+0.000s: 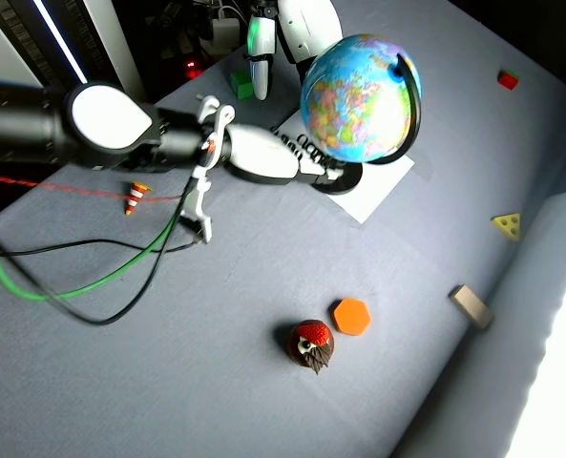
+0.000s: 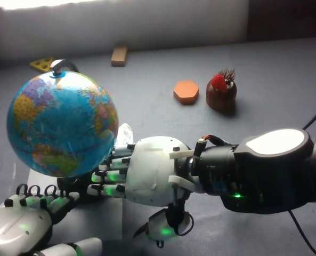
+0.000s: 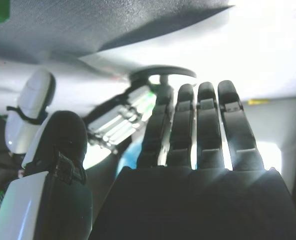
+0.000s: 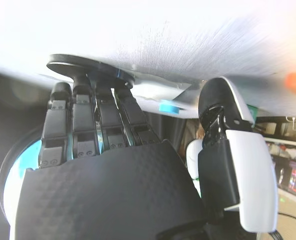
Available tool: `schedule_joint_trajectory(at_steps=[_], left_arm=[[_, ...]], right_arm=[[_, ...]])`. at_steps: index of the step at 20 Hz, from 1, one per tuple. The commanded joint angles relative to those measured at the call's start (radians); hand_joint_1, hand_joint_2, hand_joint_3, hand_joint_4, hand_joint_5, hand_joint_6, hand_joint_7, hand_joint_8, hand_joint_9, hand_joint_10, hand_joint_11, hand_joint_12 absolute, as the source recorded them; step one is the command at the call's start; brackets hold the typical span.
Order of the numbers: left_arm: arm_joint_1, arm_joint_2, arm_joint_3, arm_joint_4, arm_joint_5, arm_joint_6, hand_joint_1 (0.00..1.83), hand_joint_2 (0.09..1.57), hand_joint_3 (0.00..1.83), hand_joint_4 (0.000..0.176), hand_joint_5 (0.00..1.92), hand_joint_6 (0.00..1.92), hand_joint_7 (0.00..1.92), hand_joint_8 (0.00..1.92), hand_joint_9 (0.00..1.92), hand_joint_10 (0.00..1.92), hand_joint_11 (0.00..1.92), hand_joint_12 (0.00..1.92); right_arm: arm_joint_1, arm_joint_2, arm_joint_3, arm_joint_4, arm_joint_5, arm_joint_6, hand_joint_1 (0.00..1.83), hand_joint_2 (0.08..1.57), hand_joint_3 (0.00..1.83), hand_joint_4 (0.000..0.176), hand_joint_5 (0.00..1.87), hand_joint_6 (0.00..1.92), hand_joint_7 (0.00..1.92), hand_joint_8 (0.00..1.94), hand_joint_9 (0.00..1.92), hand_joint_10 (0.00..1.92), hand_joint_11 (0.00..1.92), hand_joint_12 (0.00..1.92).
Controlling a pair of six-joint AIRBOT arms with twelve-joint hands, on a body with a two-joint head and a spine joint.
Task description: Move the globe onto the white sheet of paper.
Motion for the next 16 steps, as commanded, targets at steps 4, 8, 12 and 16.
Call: schedule_joint_trajectory(at_steps=[4,8,12,16], left_arm=[[0.000,0.003,-0.009,0.035,-0.065,0.000,0.00,1.22,0.00,0.000,0.10,0.00,0.10,0.00,0.08,0.00,0.00,0.24],[-0.003,0.004,-0.019,0.006,-0.065,-0.004,0.00,1.22,0.00,0.000,0.10,0.00,0.10,0.00,0.08,0.00,0.00,0.24],[-0.027,0.013,-0.044,-0.075,-0.023,-0.003,0.00,1.22,0.00,0.000,0.09,0.00,0.10,0.00,0.08,0.00,0.00,0.23],[-0.113,0.031,-0.086,-0.209,0.044,0.090,0.00,1.22,0.00,0.000,0.09,0.00,0.10,0.00,0.08,0.00,0.00,0.23]], right_arm=[[0.014,0.007,-0.002,-0.005,0.021,0.004,0.00,1.20,0.00,0.000,0.05,0.02,0.05,0.01,0.07,0.02,0.00,0.00],[0.011,0.056,-0.034,-0.005,0.056,0.016,0.00,1.20,0.00,0.000,0.05,0.02,0.05,0.01,0.07,0.02,0.00,0.00],[0.018,0.093,-0.063,-0.005,0.081,0.026,0.00,1.20,0.00,0.000,0.06,0.02,0.05,0.01,0.07,0.02,0.00,0.00],[0.039,0.147,-0.105,-0.005,0.068,0.067,0.00,1.20,0.00,0.000,0.06,0.02,0.05,0.01,0.07,0.02,0.00,0.00]])
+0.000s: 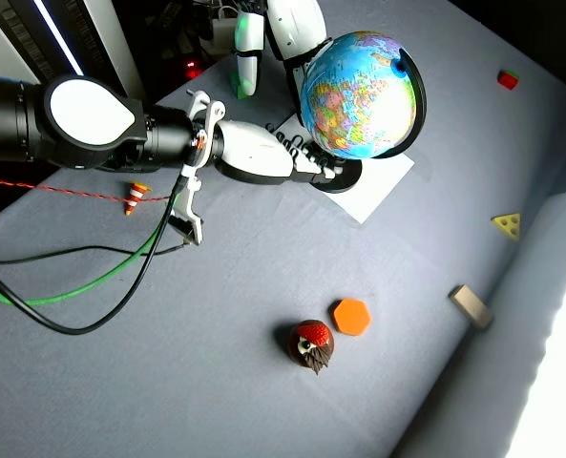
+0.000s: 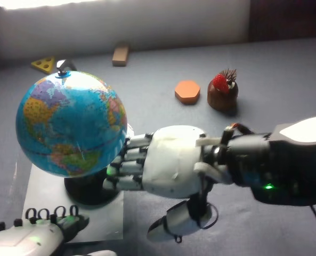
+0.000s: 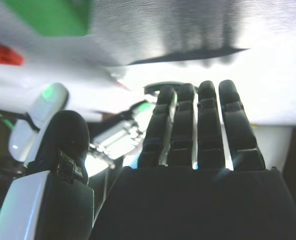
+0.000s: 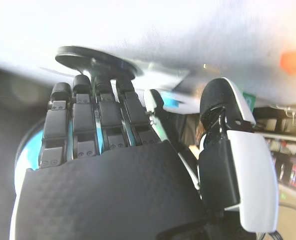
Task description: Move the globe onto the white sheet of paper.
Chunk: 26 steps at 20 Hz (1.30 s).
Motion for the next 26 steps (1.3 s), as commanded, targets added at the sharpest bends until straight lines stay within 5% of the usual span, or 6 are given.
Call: schedule_joint_trajectory(at_steps=[1,4,8,13,18,26], left_arm=[[-0.023,0.004,-0.005,0.021,-0.028,0.024,0.00,1.22,0.00,0.000,0.09,0.00,0.10,0.00,0.08,0.00,0.00,0.23],[-0.121,0.003,-0.031,-0.162,-0.001,0.154,0.00,1.23,0.00,0.000,0.09,0.00,0.10,0.00,0.08,0.00,0.00,0.23],[-0.335,-0.034,-0.058,-0.525,-0.039,0.440,0.00,1.23,0.00,0.000,0.08,0.00,0.10,0.00,0.08,0.00,0.00,0.23],[-0.610,-0.118,-0.042,-0.869,-0.188,0.726,0.00,1.22,0.00,0.000,0.09,0.00,0.10,0.00,0.08,0.00,0.00,0.23],[-0.755,-0.158,-0.033,-0.978,-0.294,0.786,0.00,1.23,0.00,0.000,0.09,0.00,0.10,0.00,0.07,0.00,0.00,0.23],[-0.867,-0.158,-0.010,-1.022,-0.322,0.913,0.00,1.22,0.00,0.000,0.07,0.00,0.10,0.00,0.07,0.00,0.00,0.23]], right_arm=[[0.012,0.018,-0.014,-0.002,0.019,0.015,0.00,1.20,0.00,0.000,0.06,0.02,0.05,0.01,0.07,0.02,0.00,0.00],[0.019,0.117,-0.096,-0.002,-0.036,0.124,0.00,1.20,0.00,0.000,0.06,0.02,0.06,0.01,0.08,0.02,0.00,0.00],[0.059,0.312,-0.278,-0.001,-0.198,0.290,0.00,1.20,0.00,0.000,0.06,0.01,0.06,0.01,0.08,0.02,0.00,0.00],[0.120,0.473,-0.484,0.037,-0.414,0.321,0.00,1.20,0.00,0.000,0.06,0.01,0.06,0.01,0.08,0.02,0.00,0.00],[0.249,0.530,-0.560,0.317,-0.557,0.216,0.00,1.20,0.00,0.000,0.06,0.01,0.06,0.01,0.08,0.01,0.00,0.00],[0.263,0.530,-0.578,0.332,-0.592,0.304,0.00,1.20,0.00,0.000,0.07,0.01,0.06,0.00,0.07,0.01,0.00,0.00]])
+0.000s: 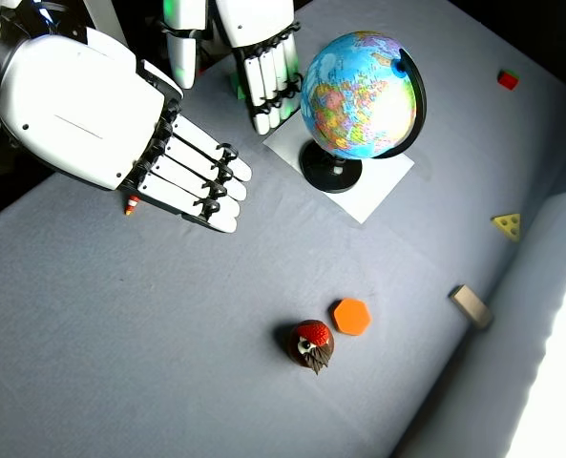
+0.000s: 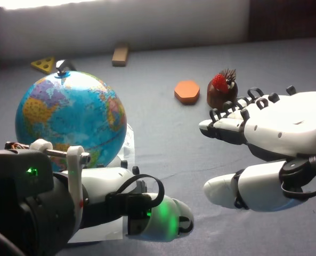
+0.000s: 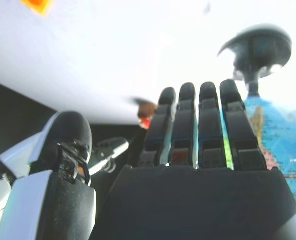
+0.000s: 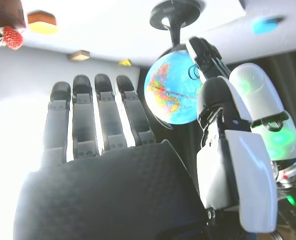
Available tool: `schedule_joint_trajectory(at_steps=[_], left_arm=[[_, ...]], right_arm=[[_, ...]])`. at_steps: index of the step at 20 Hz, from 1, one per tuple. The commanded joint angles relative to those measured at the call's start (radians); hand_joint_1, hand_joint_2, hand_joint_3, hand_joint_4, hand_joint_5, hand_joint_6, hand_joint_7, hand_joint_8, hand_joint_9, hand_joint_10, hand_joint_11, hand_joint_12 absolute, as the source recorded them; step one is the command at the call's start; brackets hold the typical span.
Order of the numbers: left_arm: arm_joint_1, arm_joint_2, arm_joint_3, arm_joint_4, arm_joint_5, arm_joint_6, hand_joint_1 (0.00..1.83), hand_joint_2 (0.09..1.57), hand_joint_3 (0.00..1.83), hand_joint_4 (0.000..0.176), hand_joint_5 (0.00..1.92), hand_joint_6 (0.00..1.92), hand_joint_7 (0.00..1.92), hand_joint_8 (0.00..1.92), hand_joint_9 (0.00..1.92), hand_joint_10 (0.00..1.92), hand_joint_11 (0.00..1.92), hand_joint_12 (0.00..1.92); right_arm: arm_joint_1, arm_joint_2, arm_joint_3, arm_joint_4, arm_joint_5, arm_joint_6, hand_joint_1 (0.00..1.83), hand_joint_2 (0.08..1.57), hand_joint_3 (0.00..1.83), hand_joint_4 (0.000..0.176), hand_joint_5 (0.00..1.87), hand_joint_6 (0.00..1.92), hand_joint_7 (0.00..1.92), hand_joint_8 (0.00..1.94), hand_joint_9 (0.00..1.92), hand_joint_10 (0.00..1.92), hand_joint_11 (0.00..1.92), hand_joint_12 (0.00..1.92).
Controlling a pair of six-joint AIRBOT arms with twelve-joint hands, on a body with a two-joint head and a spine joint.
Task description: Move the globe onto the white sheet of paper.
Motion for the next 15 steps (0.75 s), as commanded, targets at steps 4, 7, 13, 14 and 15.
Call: schedule_joint_trajectory(at_steps=[4,7,13,14,15], left_arm=[[-0.027,0.002,0.002,0.048,0.003,0.006,0.00,1.22,0.00,0.000,0.06,0.00,0.09,0.00,0.07,0.00,0.00,0.23],[-0.048,0.004,0.001,0.047,-0.003,0.012,0.00,1.24,0.00,0.000,0.44,0.05,0.56,0.03,0.48,0.07,0.04,0.86],[-0.071,0.006,-0.011,0.042,-0.017,0.016,0.09,1.39,0.01,0.000,0.82,1.03,0.86,1.33,0.74,1.62,0.58,1.90],[-0.069,0.007,-0.017,0.042,-0.019,0.016,0.24,1.45,0.01,0.000,0.89,1.40,1.02,1.63,0.95,1.84,0.85,1.92],[-0.068,0.007,-0.020,0.042,-0.023,0.016,0.24,1.45,0.01,0.000,0.89,1.40,1.02,1.63,0.95,1.84,0.85,1.92]], right_arm=[[-0.005,0.005,-0.007,-0.090,0.052,0.038,0.00,1.20,0.00,0.000,0.07,0.01,0.06,0.00,0.08,0.01,0.00,0.00],[-0.013,0.006,-0.008,-0.092,0.065,0.034,0.04,1.20,0.00,0.000,0.42,0.15,0.45,0.07,0.40,0.15,0.00,1.04],[-0.021,0.007,-0.015,-0.093,0.079,0.032,0.03,1.35,0.02,0.000,0.84,1.68,0.97,1.57,0.93,1.82,0.88,1.92],[-0.023,0.007,-0.015,-0.093,0.079,0.032,0.31,1.39,0.03,0.000,0.95,1.79,1.15,1.78,1.19,1.92,1.20,1.92],[-0.025,0.007,-0.015,-0.093,0.080,0.031,0.31,1.39,0.03,0.000,0.95,1.79,1.15,1.78,1.19,1.92,1.20,1.92]])
